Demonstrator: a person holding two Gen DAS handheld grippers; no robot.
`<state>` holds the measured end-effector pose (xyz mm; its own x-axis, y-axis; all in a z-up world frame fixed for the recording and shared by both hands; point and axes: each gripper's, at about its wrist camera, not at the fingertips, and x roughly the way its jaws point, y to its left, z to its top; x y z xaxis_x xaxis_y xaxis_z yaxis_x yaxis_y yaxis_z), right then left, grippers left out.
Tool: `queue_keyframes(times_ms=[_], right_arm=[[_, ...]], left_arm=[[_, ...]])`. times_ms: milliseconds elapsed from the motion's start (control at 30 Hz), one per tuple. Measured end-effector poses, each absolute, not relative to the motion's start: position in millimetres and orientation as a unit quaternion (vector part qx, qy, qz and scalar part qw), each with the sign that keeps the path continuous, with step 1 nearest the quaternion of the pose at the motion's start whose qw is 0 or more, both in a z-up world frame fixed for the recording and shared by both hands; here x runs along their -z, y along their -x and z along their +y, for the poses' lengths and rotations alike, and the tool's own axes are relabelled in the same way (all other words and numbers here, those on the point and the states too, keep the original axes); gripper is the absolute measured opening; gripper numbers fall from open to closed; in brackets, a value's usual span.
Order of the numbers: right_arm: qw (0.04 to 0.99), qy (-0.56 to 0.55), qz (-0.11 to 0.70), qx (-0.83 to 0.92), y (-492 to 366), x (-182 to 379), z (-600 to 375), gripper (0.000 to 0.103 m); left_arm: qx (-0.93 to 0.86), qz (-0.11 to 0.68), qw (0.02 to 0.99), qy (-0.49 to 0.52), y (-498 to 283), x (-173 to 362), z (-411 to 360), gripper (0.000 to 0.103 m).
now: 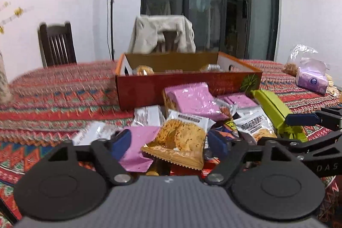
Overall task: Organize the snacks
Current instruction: 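Grasp a white pumpkin-seed oat-crisp packet with the right tool while the left tool grasps a cookie packet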
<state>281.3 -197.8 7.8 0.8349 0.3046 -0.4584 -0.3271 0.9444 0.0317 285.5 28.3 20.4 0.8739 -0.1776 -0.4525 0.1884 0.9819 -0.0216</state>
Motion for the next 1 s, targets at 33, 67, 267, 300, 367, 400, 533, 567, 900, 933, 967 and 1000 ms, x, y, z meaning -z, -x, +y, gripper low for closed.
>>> queue_keyframes(times_ms=[33,67,267,300,367,400,533,567,900,933,967,1000], right_arm=[[0.958,0.029,0.235,-0.165,-284.0,-8.2,-195.1,0.083],[0.957,0.034,0.235,-0.166,-286.7,-8.5,-192.7,0.08],[0.945,0.048,0.268,-0.179,-303.7,-2.4,-182.5,0.062],[0.943,0.049,0.276,-0.18,-305.9,-0.6,-181.7,0.06],[0.942,0.049,0.278,-0.182,-306.3,0.2,-181.8,0.054],[0.942,0.05,0.278,-0.182,-305.5,0.6,-181.9,0.054],[0.94,0.062,0.282,-0.184,-299.9,0.6,-181.8,0.047],[0.939,0.059,0.283,-0.187,-298.2,0.6,-182.5,0.046],[0.941,0.039,0.272,-0.195,-270.6,-9.3,-197.9,0.044],[0.943,0.037,0.267,-0.194,-265.8,-12.3,-200.2,0.044],[0.944,0.036,0.264,-0.194,-262.1,-14.9,-202.4,0.044],[0.945,0.034,0.261,-0.193,-258.3,-17.5,-204.9,0.044]], left_arm=[[0.099,0.24,0.966,-0.009,-289.8,-19.2,28.9,0.075],[0.1,0.243,0.965,-0.01,-292.7,-18.4,28.6,0.074],[0.12,0.246,0.962,-0.015,-300.6,-19.1,25.2,0.061],[0.124,0.246,0.961,-0.014,-301.1,-19.4,24.3,0.056],[0.131,0.247,0.96,-0.012,-300.6,-20.2,22.3,0.049],[0.131,0.247,0.96,-0.014,-299.0,-20.2,20.6,0.047],[0.128,0.251,0.959,-0.013,-295.0,-19.1,19.3,0.05],[0.127,0.255,0.959,-0.007,-295.3,-18.9,19.9,0.05],[0.136,0.249,0.959,0.005,-265.8,-29.7,13.7,0.042],[0.137,0.246,0.959,0.009,-259.3,-32.7,13.8,0.042],[0.137,0.244,0.96,0.011,-253.2,-35.5,13.8,0.042],[0.137,0.241,0.961,0.013,-247.8,-37.9,14.1,0.042]])
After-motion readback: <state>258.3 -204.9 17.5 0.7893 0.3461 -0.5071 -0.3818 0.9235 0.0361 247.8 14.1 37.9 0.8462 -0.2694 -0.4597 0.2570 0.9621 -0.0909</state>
